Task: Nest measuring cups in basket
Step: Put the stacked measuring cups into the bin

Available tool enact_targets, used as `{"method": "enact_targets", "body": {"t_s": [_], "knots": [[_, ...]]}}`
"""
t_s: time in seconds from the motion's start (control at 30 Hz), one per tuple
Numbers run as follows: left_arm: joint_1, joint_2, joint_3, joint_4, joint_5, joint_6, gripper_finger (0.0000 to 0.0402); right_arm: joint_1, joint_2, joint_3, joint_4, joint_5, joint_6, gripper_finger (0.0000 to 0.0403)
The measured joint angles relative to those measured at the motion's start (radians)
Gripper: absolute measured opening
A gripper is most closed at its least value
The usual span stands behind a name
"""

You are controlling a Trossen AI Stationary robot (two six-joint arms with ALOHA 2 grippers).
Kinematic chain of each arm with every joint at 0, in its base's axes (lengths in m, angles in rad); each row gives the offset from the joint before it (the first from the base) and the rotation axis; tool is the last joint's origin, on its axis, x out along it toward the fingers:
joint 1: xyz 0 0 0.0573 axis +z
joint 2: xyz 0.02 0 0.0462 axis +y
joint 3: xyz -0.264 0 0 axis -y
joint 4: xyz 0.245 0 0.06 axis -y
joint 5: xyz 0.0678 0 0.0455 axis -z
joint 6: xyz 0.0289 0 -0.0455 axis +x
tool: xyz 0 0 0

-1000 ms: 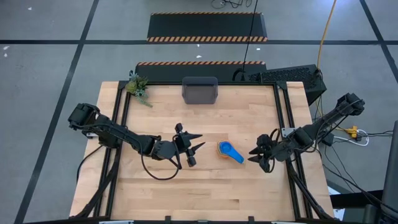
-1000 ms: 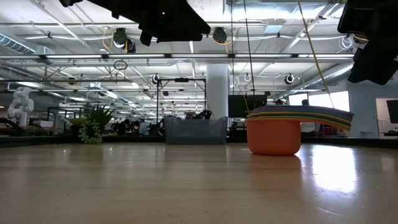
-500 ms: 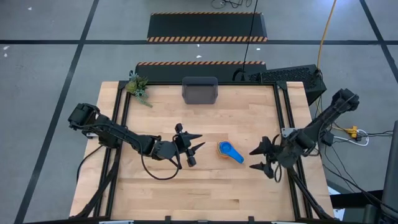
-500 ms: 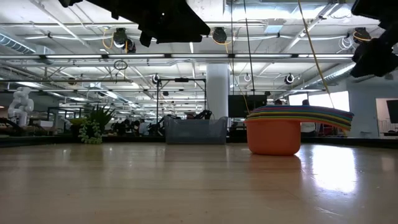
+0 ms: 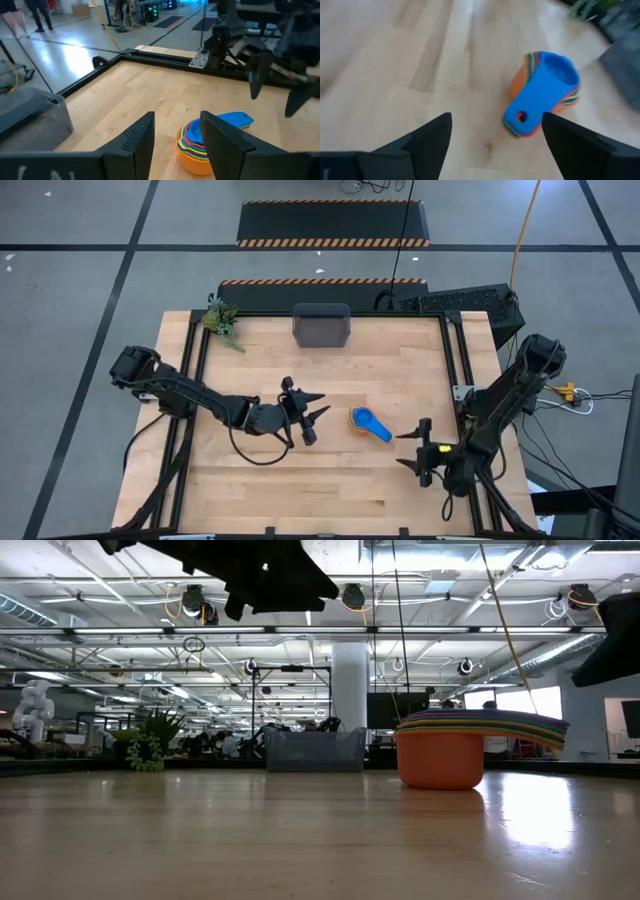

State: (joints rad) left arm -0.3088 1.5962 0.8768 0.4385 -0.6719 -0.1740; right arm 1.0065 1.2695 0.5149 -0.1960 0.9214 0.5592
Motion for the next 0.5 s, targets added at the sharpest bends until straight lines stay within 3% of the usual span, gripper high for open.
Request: {"method": "enact_targets", "body": {"t_s": [0.5], "knots": [[0.086,0.155,0.049,0.11,0.025,-0.103,0.0159,0.023,0.306,0.101,-0.073,0.216,-0.183,0.0304]]}}
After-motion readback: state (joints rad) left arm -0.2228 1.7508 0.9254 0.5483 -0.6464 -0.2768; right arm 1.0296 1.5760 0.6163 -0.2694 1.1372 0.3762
